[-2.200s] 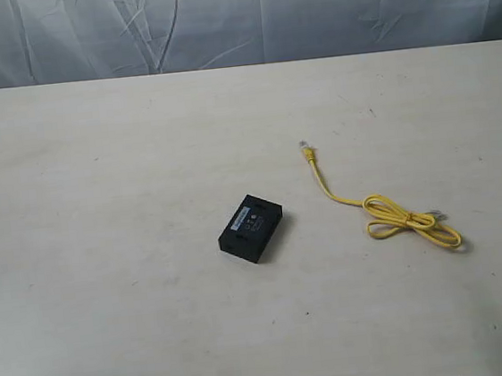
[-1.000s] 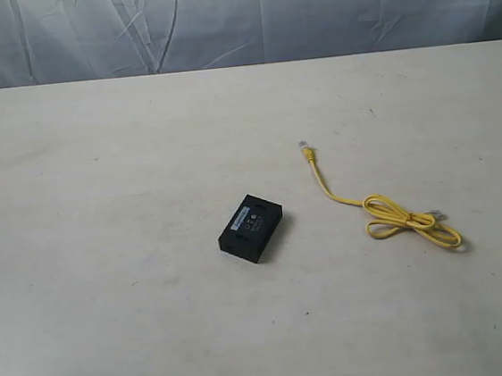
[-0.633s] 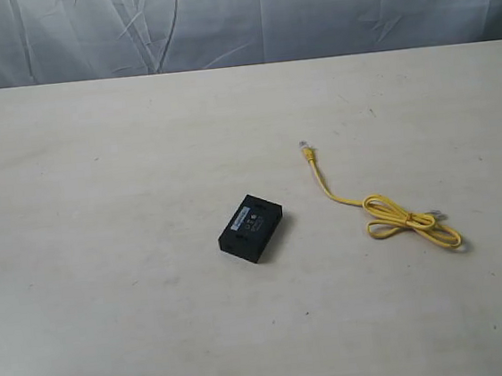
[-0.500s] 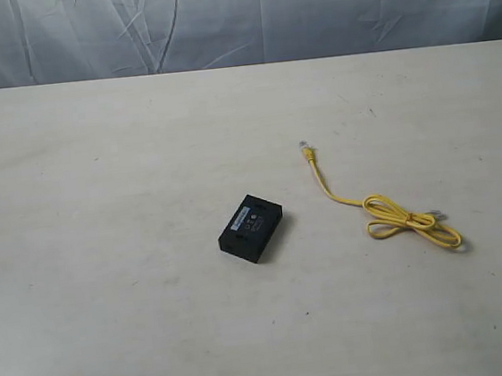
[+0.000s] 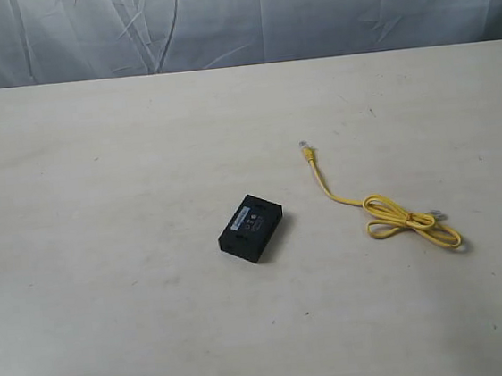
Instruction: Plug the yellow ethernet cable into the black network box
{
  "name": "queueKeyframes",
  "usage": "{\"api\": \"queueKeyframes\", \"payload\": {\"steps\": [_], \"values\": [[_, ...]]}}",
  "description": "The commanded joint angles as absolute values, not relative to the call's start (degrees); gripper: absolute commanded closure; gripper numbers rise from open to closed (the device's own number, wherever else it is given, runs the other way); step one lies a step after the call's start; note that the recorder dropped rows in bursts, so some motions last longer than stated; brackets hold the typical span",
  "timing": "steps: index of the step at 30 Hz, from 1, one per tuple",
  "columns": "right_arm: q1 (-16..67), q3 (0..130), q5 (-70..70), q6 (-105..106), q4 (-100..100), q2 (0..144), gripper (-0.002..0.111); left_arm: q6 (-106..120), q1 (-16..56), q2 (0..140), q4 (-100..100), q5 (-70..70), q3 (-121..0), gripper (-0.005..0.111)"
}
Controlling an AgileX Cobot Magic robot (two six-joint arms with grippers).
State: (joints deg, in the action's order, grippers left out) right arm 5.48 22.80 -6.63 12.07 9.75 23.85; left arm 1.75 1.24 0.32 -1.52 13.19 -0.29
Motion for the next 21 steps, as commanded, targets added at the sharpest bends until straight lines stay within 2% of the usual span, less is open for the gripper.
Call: {"api": "queueKeyframes", "payload": {"steps": [1,11,21], "values": [[5.2,25.8,-18.6,11.9,11.4,34.5,0.108,1.6,1.2,0.0,-1.4,13.3,0.0,0.107],[5.6,36.4,-28.9,12.5,19.2,62.9,0.109,1.6,1.2,0.0,-1.4,13.3,0.0,0.107],[20.4,59.1,-26.7,16.1,21.2,95.7,0.109,1.6,1.2,0.0,-1.3,13.3,0.0,0.107]]}}
